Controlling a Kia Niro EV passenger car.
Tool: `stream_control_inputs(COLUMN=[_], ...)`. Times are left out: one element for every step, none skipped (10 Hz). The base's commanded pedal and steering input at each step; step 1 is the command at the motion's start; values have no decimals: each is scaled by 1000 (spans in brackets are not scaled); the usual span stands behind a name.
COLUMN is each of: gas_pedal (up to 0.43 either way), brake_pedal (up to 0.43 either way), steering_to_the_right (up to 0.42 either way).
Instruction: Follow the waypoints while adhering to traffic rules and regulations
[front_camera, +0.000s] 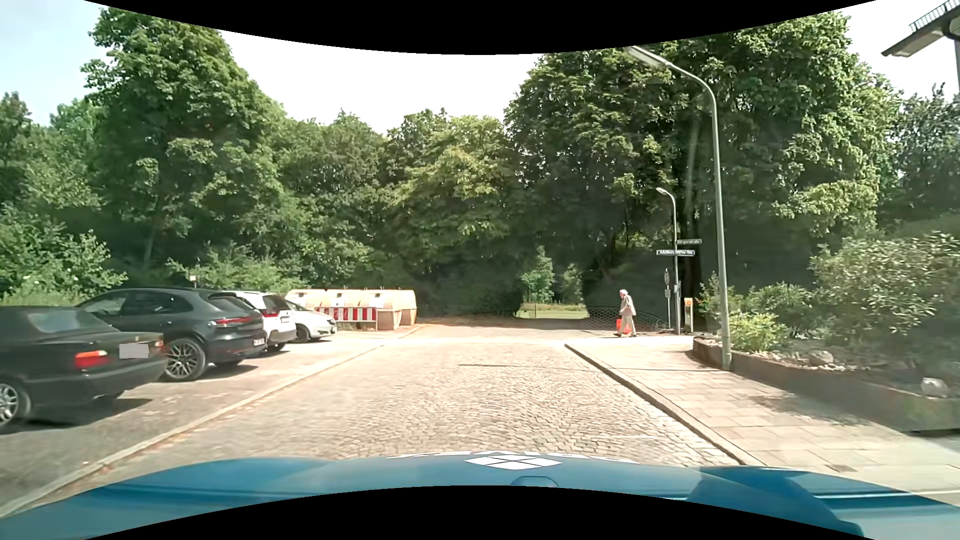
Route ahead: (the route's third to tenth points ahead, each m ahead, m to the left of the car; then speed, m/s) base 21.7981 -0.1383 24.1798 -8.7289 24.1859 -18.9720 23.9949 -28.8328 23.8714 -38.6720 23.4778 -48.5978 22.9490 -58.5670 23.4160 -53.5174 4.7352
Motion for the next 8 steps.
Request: stream_control_inputs(gas_pedal=[0, 0, 0, 0, 0, 0, 0, 0], brake_pedal=[0, 37, 79, 104, 104, 110, 104, 104], steering_to_the_right=[4, 4, 4, 6, 7, 7, 7, 7])
